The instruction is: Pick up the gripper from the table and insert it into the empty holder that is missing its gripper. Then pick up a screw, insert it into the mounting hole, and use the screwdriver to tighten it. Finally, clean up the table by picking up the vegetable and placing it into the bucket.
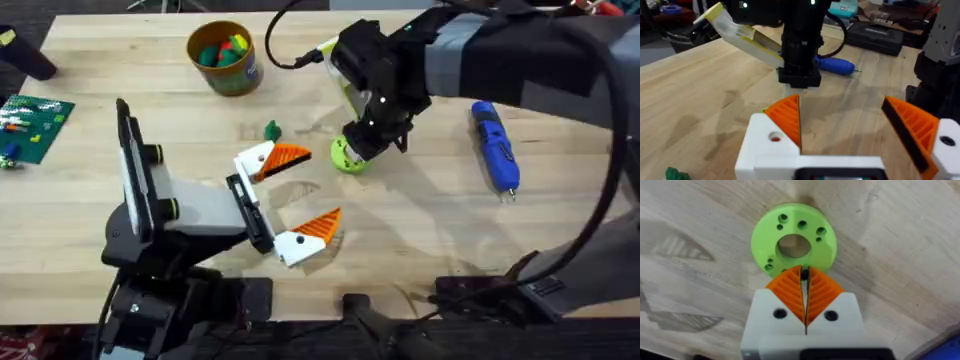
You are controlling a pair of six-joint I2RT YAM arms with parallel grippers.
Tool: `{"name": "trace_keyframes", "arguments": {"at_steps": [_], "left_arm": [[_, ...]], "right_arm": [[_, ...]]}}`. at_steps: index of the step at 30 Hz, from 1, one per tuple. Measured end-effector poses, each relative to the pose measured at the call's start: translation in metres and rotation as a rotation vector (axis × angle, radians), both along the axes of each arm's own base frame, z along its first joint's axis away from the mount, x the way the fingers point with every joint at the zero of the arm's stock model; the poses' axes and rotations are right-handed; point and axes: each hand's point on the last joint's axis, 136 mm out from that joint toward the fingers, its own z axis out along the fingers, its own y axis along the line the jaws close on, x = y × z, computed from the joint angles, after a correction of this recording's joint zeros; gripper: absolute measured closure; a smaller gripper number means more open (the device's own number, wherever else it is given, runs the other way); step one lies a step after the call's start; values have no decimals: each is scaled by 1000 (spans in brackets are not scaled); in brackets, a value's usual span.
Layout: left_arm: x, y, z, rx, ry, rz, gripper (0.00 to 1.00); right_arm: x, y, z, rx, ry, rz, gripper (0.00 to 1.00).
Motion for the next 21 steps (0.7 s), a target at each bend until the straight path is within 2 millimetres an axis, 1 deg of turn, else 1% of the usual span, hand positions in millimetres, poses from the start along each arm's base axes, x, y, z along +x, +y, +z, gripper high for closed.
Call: {"name": "trace_keyframes", "arguments": {"at_steps": [12, 15, 18, 21], "left_arm": [[0, 0, 0, 0, 0, 0, 15], [0, 0, 0, 0, 0, 0, 15], [0, 0, 0, 0, 0, 0, 15], [0, 0, 0, 0, 0, 0, 15]], "right_arm": [[-2, -2, 0, -7, 8, 0, 994], [-4, -3, 3, -17, 21, 7, 994], [-2, -2, 14, -17, 18, 12, 994], [5, 0, 36, -6, -19, 13, 994]]}}
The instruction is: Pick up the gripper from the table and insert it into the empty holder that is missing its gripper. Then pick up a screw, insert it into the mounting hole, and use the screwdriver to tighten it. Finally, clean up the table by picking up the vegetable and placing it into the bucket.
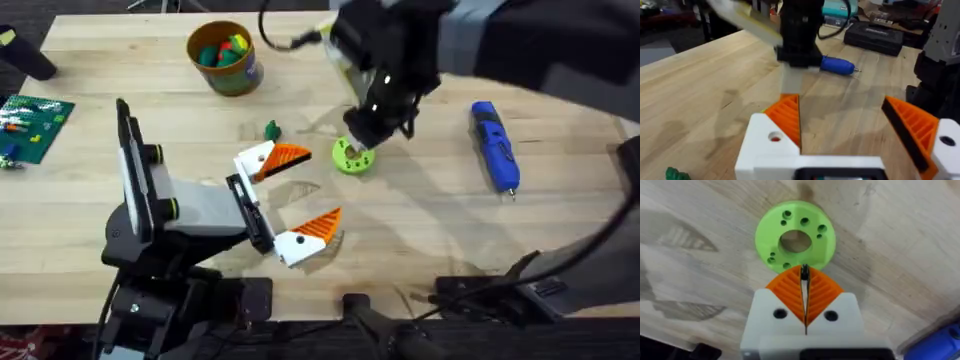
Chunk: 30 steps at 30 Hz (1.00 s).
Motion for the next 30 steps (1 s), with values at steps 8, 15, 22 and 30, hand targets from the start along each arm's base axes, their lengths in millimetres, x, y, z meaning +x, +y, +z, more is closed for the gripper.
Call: {"name": "trace_keyframes", "arguments": {"at_steps": [8, 15, 22, 30], "left_arm": [[0, 0, 0, 0, 0, 0, 15], [0, 0, 0, 0, 0, 0, 13], [0, 0, 0, 0, 0, 0, 14], [0, 0, 0, 0, 0, 0, 15]], "right_arm": [[14, 7, 84, 65, -115, 6, 994], [8, 1, 132, 67, -135, 22, 994], [4, -1, 163, 90, -166, 30, 994], [-7, 12, 166, 126, -146, 96, 994]]}}
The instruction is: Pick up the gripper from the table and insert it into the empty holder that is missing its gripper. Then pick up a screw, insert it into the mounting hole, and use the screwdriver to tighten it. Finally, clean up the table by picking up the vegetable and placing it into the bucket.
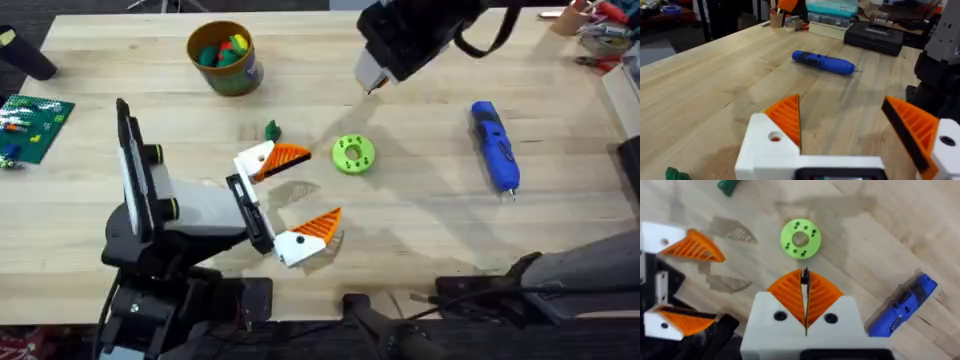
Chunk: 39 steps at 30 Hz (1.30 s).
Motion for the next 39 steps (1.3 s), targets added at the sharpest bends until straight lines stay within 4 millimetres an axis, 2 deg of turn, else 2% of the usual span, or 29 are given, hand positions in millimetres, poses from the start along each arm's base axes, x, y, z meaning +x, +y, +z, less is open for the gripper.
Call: {"name": "trace_keyframes", "arguments": {"at_steps": [8, 16, 26, 34, 39], "left_arm": [[0, 0, 0, 0, 0, 0, 14], [0, 0, 0, 0, 0, 0, 14], [0, 0, 0, 0, 0, 0, 14], [0, 0, 0, 0, 0, 0, 14], [0, 0, 0, 0, 0, 0, 15]], "right_arm": [[-15, 20, 0, 14, 12, 72, 994], [-23, 63, 8, 56, 8, 179, 994], [-48, 107, 19, 78, 0, 337, 994], [-75, 123, 19, 63, -8, 479, 994], [-84, 131, 20, 63, -27, 556, 995]]}}
